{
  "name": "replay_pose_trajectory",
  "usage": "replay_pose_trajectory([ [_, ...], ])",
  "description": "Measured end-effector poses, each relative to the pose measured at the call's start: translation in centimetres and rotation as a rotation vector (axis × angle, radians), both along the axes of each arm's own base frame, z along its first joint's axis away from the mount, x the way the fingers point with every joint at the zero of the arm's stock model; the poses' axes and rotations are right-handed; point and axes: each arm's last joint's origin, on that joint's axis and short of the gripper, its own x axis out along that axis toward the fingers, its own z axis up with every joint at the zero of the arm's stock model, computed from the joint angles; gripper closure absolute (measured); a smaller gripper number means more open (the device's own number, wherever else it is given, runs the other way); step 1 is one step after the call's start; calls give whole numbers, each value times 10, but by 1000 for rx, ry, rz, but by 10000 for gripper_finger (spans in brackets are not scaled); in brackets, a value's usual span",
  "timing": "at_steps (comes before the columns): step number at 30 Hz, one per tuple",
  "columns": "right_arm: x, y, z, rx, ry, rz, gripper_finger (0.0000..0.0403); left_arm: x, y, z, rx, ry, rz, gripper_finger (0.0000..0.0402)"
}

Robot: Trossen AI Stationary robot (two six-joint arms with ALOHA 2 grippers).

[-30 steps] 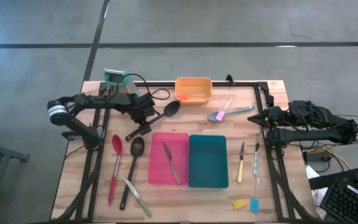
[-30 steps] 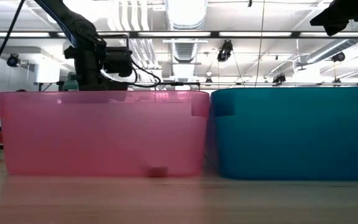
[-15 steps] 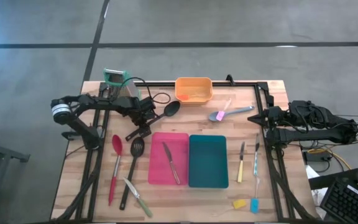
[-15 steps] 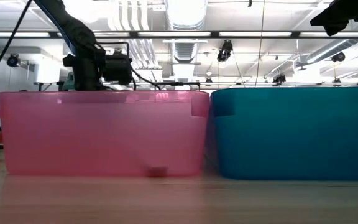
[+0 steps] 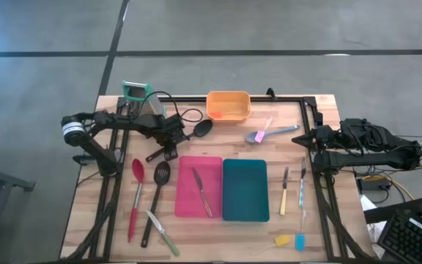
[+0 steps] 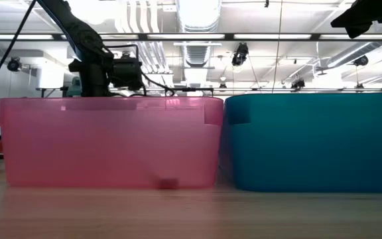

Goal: Pick & Place Kitchen Items
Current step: Put the black spoon into the blue bin

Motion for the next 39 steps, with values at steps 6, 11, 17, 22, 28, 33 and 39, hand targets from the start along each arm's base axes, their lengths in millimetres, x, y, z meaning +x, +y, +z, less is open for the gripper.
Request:
replay_pose_trajectory([
  [6,0,0,0,0,0,0,394,1,1,3,30,13,-49,318],
  [11,0,0,0,0,0,0,394,1,5,9,109,76,-46,318],
  [17,0,0,0,0,0,0,394,6,9,24,157,111,-30,318],
  [22,0,0,0,0,0,0,394,10,10,39,149,122,-31,318],
  [28,0,0,0,0,0,0,394,13,7,65,170,135,-35,318],
  [33,0,0,0,0,0,0,394,15,1,97,229,62,-43,318],
  [39,0,0,1,-3,-7,1,394,7,-15,135,288,-76,-67,318],
])
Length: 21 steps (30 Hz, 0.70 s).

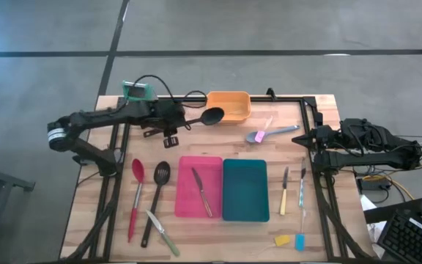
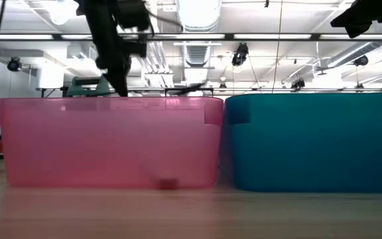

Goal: Pick & Place Kitchen Items
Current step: Put the black spoon into the blue bin

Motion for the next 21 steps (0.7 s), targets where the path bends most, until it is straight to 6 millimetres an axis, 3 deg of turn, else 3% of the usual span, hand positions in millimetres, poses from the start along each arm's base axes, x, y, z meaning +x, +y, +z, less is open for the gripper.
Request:
replay_pose_trajectory([
  [5,4,0,10,39,-113,-14,394,-13,-13,25,46,-160,-5,318],
  [9,8,0,22,91,-247,-25,394,-13,-20,34,104,-361,-28,318],
  [17,14,-2,42,0,-435,-36,394,2,-32,18,134,-740,-180,318],
  [21,29,-1,34,-21,-368,20,394,8,-38,6,100,-941,-382,318],
])
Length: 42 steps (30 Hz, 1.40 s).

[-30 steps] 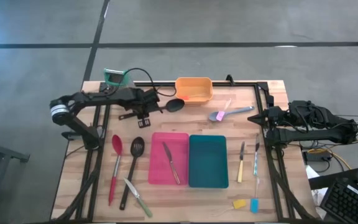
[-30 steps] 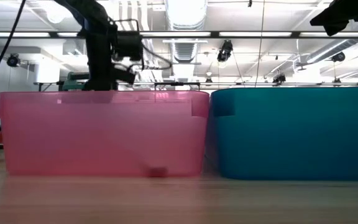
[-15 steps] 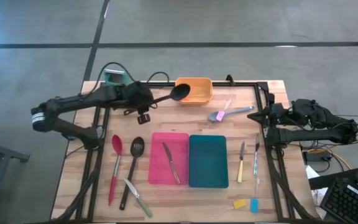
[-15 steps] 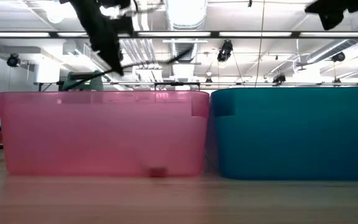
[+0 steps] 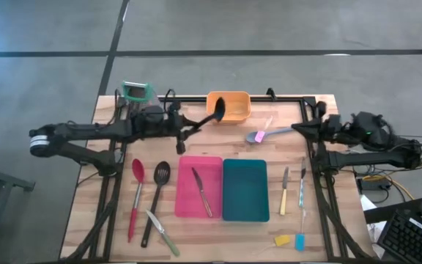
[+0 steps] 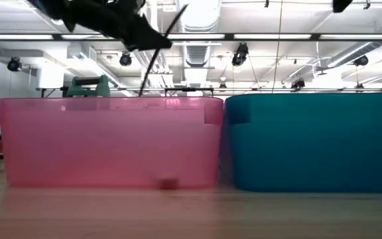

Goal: Pick & Place Kitchen Items
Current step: Put the black spoon into the blue bin

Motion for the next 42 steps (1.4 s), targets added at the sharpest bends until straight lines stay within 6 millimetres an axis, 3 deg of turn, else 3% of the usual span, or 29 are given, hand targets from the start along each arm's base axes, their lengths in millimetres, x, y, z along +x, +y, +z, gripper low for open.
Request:
replay_pose_trajectory([
  [4,28,1,-21,-41,73,69,394,1,-6,-7,-4,-186,-216,318],
  [7,50,0,-36,-97,47,70,394,5,-7,-11,0,-271,-264,318],
  [14,92,-2,-54,-204,-104,55,394,29,-3,-21,-11,-274,-279,318],
  [18,109,-3,-61,-201,-88,57,389,50,1,-19,-14,-269,-281,318],
  [26,134,-4,-52,-181,-62,60,304,83,6,-16,-12,-269,-328,318],
  [33,149,-5,-50,-176,-40,61,222,94,7,-8,-5,-287,-337,318],
  [42,170,-7,-43,-183,-38,41,182,96,1,-5,19,-299,-356,318],
])
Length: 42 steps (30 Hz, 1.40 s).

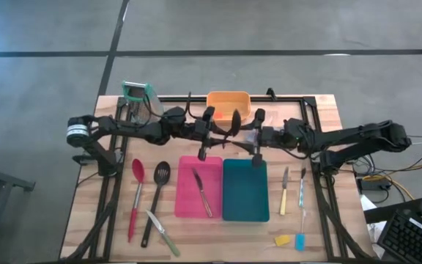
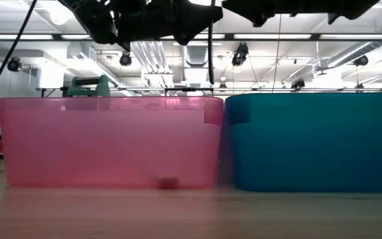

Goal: Pick & Place Kitchen Items
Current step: Put the black spoon into the blue bin

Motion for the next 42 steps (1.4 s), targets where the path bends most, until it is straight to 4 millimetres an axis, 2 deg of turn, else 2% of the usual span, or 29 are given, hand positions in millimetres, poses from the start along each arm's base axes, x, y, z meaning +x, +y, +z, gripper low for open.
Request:
replay_pose_trajectory([
  [5,15,-1,2,20,14,0,191,0,-1,0,5,-2,1,318],
  [10,27,-1,4,28,17,8,220,0,-1,-1,15,2,4,318],
  [13,30,-1,3,46,23,9,257,0,-1,-1,18,7,5,318],
  [17,28,-1,4,51,30,14,337,0,-1,-2,16,12,10,318],
  [22,24,0,8,52,33,19,341,1,-1,-2,14,21,13,317],
  [24,23,0,8,56,47,19,341,0,-1,-2,23,39,19,299],
  [26,18,0,15,77,59,13,341,-3,1,-4,35,80,58,265],
  [28,14,0,25,112,41,4,341,-7,3,-2,52,120,140,233],
  [32,6,-1,29,208,84,-46,341,-22,5,8,101,199,319,191],
  [36,-2,0,31,352,138,-51,341,-44,5,20,102,294,472,181],
  [42,-6,15,8,548,331,-58,341,-78,1,30,78,394,586,180],
])
